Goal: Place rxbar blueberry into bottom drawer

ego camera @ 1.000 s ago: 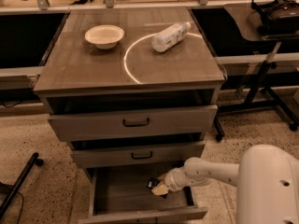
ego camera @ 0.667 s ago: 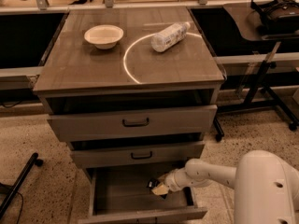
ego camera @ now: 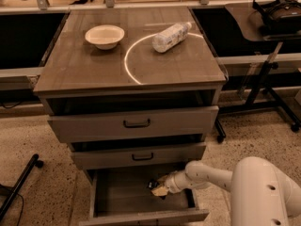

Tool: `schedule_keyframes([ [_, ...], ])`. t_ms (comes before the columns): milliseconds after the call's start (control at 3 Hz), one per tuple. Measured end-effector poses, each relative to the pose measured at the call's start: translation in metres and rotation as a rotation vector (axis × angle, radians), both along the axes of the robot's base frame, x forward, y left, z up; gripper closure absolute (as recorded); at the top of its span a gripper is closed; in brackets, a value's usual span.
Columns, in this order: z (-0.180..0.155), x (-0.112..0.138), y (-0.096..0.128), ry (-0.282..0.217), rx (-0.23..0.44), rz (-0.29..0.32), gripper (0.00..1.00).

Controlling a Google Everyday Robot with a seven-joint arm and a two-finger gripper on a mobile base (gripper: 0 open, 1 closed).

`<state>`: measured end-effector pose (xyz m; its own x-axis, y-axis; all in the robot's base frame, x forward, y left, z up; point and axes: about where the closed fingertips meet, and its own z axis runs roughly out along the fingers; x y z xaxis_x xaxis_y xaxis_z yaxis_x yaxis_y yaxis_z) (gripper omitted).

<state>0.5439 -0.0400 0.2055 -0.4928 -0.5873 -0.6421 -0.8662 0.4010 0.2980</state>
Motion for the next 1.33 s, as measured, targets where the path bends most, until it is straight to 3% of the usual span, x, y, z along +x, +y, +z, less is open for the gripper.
schedule_keyframes([
  [333,0.0,0.001,0.0,-0.001,0.002,0.0,0.11],
  [667,0.01,0.0,-0.009,-0.009,-0.006,-0.013,0.0],
  [1333,0.065,-0.032,-0.072,-0.011,-0.063,-0.061,0.0],
])
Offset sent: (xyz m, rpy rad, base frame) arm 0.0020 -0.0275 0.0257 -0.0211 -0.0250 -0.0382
